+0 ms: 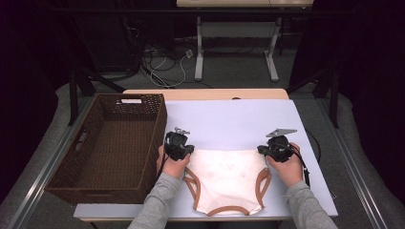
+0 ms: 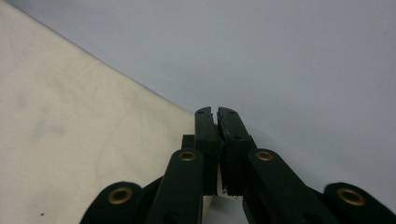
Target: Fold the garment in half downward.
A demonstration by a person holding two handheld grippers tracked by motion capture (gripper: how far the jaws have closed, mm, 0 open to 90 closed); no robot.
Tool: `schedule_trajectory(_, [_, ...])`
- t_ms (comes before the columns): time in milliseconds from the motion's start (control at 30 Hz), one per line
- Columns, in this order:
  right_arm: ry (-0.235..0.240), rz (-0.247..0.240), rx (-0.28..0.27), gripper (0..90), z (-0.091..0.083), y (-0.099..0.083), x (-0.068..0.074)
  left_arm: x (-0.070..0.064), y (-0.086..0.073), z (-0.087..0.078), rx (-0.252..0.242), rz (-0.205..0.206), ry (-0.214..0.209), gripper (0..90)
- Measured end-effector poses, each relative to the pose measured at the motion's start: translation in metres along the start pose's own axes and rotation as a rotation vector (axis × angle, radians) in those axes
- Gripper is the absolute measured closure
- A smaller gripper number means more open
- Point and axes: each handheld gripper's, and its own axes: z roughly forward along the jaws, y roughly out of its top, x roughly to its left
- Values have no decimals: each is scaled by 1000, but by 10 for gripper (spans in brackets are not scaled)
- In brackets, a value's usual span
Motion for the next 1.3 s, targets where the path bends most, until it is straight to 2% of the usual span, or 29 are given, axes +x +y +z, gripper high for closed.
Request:
schedule_trajectory(233, [6,-4,-23,879,-7,7,3,0,4,-5,-24,3,6,883])
schedule_trajectory(333, [9,-10,-25,881,-9,10,4,0,7,-7,-32,-11,2,883])
schedule_trajectory(367, [8,-13,-27,880,-10,11,4,1,8,-8,-31,1,10,883])
schedule_trajectory(500, [12,-9,-39,880,-13,15,3,1,14,-11,-50,-16,5,883])
schedule_trajectory(600, [5,-14,-37,881,-13,18,1,2,20,-13,-51,-10,1,884])
schedule_trajectory(700, [4,-11,-40,881,-12,22,0,2,26,-13,-59,-8,16,884])
schedule_trajectory(967, [1,3,-47,881,-5,41,-7,4,44,-6,-44,-6,50,885])
schedule_trajectory(1000, [-7,3,-43,881,-4,43,-8,4,47,-5,-41,-12,68,884])
schedule_trajectory(1133, [-26,5,-48,882,3,51,-11,10,54,-1,-40,-27,78,885])
schedule_trajectory(1200, [-32,6,-49,882,5,54,-12,13,56,1,-43,-54,75,885])
schedule_trajectory(1300, [-44,8,-53,882,9,58,-13,19,58,5,-50,-69,63,885])
